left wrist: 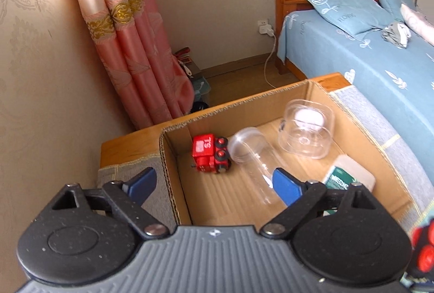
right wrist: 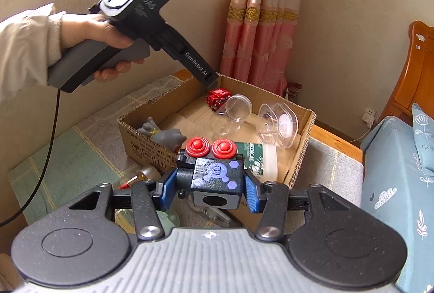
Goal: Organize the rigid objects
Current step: 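Carry the red car into the cardboard box while the right carries the blue block toy there, then release the blue block toy into the box and move the left gripper to the gold capsule bottle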
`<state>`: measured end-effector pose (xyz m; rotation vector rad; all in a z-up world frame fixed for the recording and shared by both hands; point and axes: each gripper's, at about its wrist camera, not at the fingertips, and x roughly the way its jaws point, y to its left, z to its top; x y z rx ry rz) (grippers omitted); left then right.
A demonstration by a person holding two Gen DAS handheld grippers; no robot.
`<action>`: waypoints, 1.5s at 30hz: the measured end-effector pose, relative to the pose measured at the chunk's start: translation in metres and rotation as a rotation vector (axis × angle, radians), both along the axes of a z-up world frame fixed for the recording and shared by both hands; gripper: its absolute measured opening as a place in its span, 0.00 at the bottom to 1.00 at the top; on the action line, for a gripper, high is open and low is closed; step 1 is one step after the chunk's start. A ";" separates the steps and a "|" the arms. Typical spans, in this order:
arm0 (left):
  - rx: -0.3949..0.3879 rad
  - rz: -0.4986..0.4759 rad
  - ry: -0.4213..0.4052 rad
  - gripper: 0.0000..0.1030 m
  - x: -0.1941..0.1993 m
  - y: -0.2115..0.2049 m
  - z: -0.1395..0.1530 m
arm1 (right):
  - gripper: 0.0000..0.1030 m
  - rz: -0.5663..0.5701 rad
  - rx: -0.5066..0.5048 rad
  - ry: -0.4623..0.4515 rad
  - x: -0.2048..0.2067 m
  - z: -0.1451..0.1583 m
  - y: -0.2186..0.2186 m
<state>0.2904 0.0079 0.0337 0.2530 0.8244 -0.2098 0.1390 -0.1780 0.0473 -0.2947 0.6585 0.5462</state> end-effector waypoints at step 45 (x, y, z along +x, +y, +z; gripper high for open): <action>-0.129 0.184 -0.100 0.95 -0.153 0.042 -0.007 | 1.00 -0.116 0.081 0.040 0.027 -0.017 0.012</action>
